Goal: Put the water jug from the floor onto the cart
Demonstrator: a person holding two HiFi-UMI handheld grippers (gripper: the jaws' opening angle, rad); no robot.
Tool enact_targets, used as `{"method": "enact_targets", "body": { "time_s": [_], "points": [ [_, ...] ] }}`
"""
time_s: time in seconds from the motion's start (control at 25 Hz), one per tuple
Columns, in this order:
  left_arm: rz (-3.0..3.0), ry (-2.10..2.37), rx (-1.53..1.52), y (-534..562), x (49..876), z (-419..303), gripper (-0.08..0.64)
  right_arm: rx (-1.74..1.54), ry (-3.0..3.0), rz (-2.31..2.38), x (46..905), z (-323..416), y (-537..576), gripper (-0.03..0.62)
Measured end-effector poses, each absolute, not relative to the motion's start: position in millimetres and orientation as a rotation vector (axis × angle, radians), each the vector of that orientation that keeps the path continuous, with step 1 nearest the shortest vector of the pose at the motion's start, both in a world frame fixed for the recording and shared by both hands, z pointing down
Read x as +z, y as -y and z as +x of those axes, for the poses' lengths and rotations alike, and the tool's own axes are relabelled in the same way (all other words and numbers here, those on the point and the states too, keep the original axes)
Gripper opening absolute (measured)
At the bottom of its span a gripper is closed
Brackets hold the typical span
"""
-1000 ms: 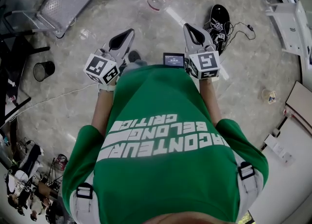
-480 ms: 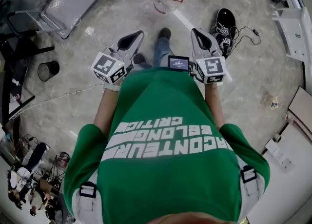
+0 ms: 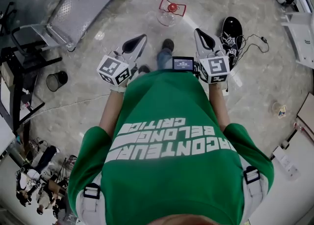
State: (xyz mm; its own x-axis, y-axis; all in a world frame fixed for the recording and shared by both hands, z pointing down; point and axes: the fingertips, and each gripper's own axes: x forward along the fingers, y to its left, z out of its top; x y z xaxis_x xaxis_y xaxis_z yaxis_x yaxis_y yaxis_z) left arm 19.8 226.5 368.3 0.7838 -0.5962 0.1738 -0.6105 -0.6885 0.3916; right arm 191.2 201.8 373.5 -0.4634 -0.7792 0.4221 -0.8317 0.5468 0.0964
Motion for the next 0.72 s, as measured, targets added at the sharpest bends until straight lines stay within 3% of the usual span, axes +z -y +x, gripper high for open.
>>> {"method": "enact_targets", "body": {
  "time_s": [0.72],
  "points": [
    [2.518,0.929,0.153,-113.0,380.0,116.5,0.012,0.224,2.367,1.273,402.6,294.4,-77.2,-0.006]
  ]
}}
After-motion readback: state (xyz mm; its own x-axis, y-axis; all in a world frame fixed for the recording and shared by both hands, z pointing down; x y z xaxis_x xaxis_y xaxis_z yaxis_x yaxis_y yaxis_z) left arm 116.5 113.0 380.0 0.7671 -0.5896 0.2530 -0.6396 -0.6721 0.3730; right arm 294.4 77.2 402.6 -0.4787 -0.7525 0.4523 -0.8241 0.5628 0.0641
